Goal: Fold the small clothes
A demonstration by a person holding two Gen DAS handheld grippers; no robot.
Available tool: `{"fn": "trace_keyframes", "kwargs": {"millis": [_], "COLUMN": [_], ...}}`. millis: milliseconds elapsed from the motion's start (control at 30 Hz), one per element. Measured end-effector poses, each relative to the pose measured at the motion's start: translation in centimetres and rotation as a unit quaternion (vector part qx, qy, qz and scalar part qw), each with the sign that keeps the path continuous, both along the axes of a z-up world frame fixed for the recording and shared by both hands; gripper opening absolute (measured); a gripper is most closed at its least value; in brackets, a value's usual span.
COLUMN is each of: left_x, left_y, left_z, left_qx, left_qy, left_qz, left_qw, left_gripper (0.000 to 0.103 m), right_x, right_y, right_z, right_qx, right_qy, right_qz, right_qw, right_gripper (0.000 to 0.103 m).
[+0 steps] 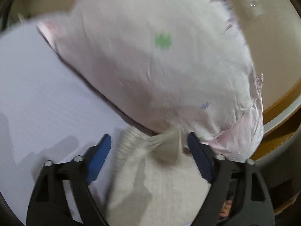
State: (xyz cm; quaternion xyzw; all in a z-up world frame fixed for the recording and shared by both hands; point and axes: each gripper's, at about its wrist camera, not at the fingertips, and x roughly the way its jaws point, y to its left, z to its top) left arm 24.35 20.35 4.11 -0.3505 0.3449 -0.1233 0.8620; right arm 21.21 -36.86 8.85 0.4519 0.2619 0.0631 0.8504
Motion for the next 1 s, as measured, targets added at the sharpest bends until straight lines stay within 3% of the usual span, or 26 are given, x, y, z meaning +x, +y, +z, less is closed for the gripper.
{"fn": "trace_keyframes", "kwargs": {"millis": [133, 267, 367, 467, 500, 533, 567, 600, 667, 767, 867, 933, 1000], "left_x": [-2.4, -3.1, -3.2, -3.5, -3.4, -3.2, -3.0, -2.8, -2.8, -2.8, -2.7, -2.2, -1.5], "left_y": [-1.2, -2.9, -3.5, -4.2, -4.4, -4.7, -4.9, -5.1, -5.4, -6.0, -9.3, -13.8, -19.8], "left_z": [-1.2, -3.9, -5.2, -5.3, -5.4, -5.6, -6.2, -6.8, -6.6, -3.9, 1.4, 4.8, 6.7], "left_qx": [0.054, 0.062, 0.067, 0.093, 0.089, 0.081, 0.067, 0.044, 0.036, 0.009, 0.006, 0.005, -0.001], "left_qy": [0.040, 0.082, 0.100, 0.090, 0.094, 0.098, 0.108, 0.114, 0.110, 0.077, 0.012, -0.030, -0.054], "left_qz": [-0.047, -0.090, -0.106, -0.100, -0.094, -0.090, -0.090, -0.092, -0.086, -0.091, -0.120, -0.161, -0.221], "left_qw": [0.9966, 0.9907, 0.9871, 0.9865, 0.9872, 0.9878, 0.9877, 0.9883, 0.9896, 0.9928, 0.9927, 0.9864, 0.9738], "left_gripper": [0.082, 0.072, 0.064, 0.057, 0.053, 0.034, 0.024, 0.020, 0.017, 0.016, 0.015, 0.015, 0.015], "right_x": [-2.4, -3.3, -2.9, -3.0, -3.0, -2.9, -2.8, -2.6, -2.6, -2.9, -3.3, -3.7, -4.2], "right_y": [1.1, 1.1, 1.6, 1.7, 1.7, 1.7, 1.6, 1.6, 1.2, 0.1, -1.2, -1.9, -2.5], "right_z": [1.0, -0.1, -0.2, -0.6, -0.7, -0.9, -1.0, -1.1, -1.2, -1.1, -0.5, 0.1, 0.9], "right_qx": [-0.054, -0.051, -0.063, -0.067, -0.064, -0.062, -0.060, -0.056, -0.048, -0.030, -0.020, -0.021, -0.036], "right_qy": [-0.022, -0.013, -0.009, -0.008, -0.006, -0.004, -0.002, 0.001, 0.005, 0.000, -0.012, -0.021, -0.026], "right_qz": [0.011, 0.018, 0.026, 0.034, 0.037, 0.040, 0.042, 0.045, 0.046, 0.040, 0.027, 0.019, 0.008], "right_qw": [0.998, 0.998, 0.998, 0.997, 0.997, 0.997, 0.997, 0.997, 0.998, 0.999, 0.999, 0.999, 0.999], "right_gripper": [0.096, 0.097, 0.097, 0.097, 0.097, 0.097, 0.097, 0.097, 0.097, 0.097, 0.097, 0.097, 0.097]}}
